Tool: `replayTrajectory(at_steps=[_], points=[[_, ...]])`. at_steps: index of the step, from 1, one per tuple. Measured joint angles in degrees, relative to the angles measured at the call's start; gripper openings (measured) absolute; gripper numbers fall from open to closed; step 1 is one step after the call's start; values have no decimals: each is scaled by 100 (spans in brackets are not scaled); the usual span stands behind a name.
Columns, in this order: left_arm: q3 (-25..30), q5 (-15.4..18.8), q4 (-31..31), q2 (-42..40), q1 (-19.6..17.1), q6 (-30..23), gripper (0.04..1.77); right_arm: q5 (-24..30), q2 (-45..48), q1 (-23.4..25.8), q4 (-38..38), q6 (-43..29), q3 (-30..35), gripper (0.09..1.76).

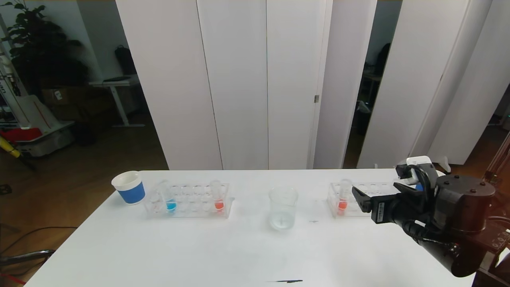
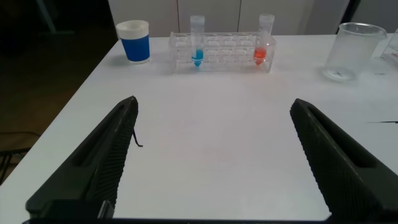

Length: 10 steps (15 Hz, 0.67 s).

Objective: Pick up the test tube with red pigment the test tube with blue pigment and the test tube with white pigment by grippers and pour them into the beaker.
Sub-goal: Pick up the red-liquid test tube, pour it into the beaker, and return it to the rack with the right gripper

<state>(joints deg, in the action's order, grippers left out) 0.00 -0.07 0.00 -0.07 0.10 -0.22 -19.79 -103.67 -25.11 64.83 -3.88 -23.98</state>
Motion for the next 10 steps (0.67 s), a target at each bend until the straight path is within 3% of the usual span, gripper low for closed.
replayTrajectory(at_steps=[5,10], points=[[0,0,0,0,0,-2,175,-345,-790,-74,758,27,94,175],[0,0,0,0,0,-2,175,-356,-1560,6,807,72,-675,175]])
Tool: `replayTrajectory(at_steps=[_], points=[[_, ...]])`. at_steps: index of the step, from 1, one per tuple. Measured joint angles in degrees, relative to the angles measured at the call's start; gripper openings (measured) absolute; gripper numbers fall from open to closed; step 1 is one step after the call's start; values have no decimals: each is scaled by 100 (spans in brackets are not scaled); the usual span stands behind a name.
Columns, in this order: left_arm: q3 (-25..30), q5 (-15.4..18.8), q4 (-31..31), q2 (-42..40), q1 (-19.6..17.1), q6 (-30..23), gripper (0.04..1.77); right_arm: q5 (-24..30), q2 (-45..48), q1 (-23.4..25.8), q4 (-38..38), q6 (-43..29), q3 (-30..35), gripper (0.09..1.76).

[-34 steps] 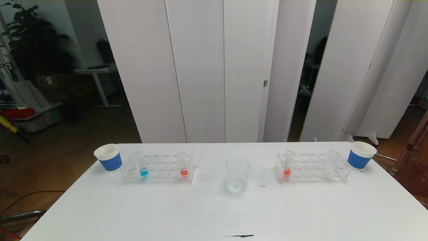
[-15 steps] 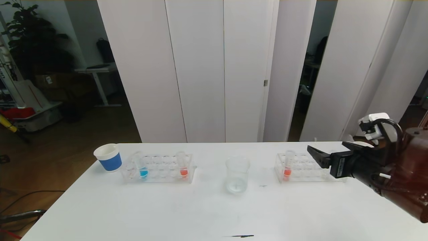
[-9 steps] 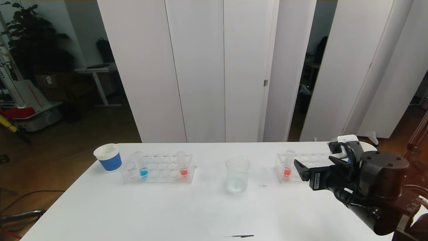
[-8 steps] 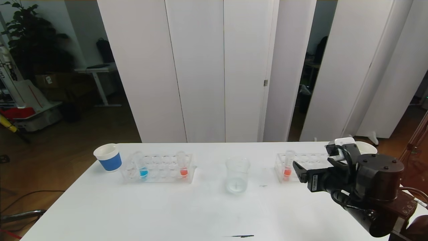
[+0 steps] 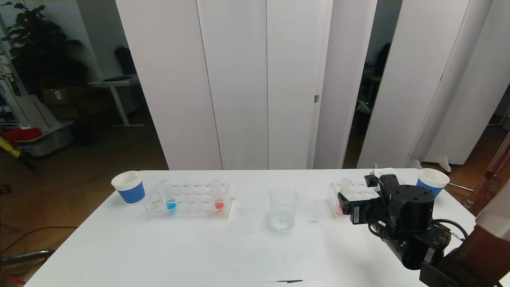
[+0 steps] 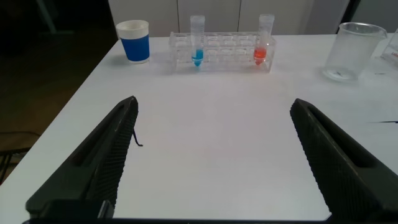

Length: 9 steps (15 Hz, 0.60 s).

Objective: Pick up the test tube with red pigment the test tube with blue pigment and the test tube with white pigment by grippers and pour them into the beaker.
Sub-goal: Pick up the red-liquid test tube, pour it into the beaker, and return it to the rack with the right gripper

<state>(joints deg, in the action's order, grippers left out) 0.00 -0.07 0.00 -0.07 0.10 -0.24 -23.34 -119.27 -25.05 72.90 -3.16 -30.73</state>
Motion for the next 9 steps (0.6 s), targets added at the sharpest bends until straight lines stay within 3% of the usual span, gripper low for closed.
replayTrajectory(at_steps=[4,9], points=[[0,0,0,0,0,0,175,0,-571,26,-18,21,-746,175],[0,0,0,0,0,2,175,2,-1052,28,-20,32,-1207,175]])
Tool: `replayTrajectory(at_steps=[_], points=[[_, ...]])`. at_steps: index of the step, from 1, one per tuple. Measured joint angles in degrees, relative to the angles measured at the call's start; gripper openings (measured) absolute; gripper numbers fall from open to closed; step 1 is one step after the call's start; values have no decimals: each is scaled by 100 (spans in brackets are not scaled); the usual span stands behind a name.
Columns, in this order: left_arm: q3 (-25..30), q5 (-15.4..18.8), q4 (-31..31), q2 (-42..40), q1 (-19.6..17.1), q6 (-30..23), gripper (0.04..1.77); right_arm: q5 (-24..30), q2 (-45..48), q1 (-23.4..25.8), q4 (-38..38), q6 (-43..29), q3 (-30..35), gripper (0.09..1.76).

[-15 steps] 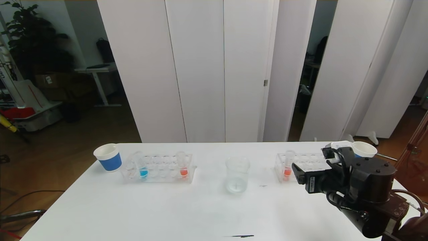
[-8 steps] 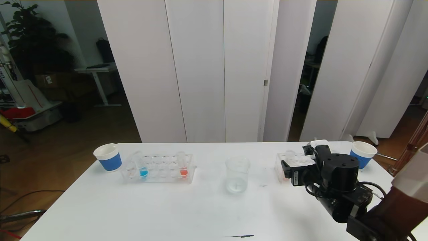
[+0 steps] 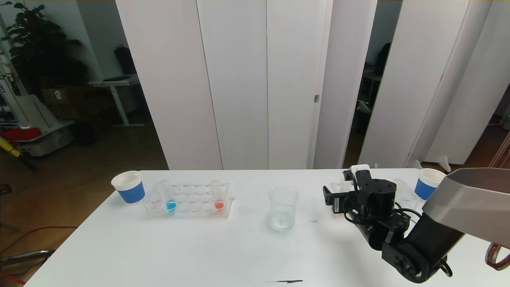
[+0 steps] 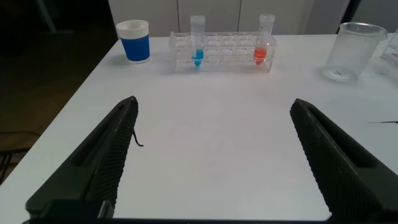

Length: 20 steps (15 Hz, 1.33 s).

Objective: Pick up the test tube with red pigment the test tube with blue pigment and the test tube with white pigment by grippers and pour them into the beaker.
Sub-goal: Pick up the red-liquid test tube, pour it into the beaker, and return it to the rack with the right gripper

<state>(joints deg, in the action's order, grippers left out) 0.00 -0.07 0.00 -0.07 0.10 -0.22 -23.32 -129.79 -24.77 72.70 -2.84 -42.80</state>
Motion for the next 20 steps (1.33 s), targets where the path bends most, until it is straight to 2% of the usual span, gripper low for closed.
replayTrajectory(at_steps=[8,9,10,11,12,13,14,16,20], points=[[0,0,0,2,0,-2,175,0,-221,39,-13,6,-300,173],[0,0,0,0,0,0,175,0,-240,66,-24,-18,-328,156],[0,0,0,2,0,0,175,1,-257,79,-33,-29,-354,123],[0,0,0,0,0,-2,175,1,-268,88,-33,-33,-367,78],[0,0,2,0,0,-2,175,1,-276,105,-38,-44,-372,47],[0,0,-2,0,0,0,175,0,-279,99,-33,-46,-374,44],[0,0,2,0,0,0,175,4,-282,102,-33,-46,-378,69],[0,-2,0,0,0,0,175,15,-289,121,-38,-49,-383,57],[0,0,0,2,0,-2,175,21,-286,145,-40,-46,-394,58]])
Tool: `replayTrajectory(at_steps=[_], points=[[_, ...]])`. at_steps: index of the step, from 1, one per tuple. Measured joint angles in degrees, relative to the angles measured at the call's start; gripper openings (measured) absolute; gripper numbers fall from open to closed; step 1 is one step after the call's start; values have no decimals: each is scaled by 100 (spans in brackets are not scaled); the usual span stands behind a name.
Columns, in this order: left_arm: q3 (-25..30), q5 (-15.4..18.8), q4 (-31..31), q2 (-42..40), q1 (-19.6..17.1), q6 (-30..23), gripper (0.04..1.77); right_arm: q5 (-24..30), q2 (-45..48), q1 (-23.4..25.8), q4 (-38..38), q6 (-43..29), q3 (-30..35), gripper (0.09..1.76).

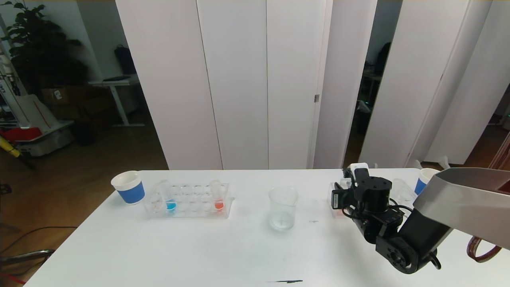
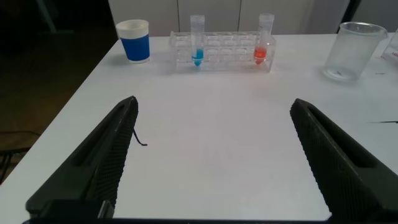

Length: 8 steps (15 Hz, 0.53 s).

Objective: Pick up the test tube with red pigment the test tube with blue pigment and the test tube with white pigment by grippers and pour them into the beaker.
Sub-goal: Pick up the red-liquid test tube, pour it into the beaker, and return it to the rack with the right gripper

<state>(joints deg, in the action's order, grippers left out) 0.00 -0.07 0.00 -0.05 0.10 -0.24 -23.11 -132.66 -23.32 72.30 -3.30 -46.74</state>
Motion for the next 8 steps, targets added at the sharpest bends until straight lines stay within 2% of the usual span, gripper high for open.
replayTrajectory(at_steps=[8], points=[[0,0,0,-2,0,2,175,11,269,69,-279,-5,-63,58]])
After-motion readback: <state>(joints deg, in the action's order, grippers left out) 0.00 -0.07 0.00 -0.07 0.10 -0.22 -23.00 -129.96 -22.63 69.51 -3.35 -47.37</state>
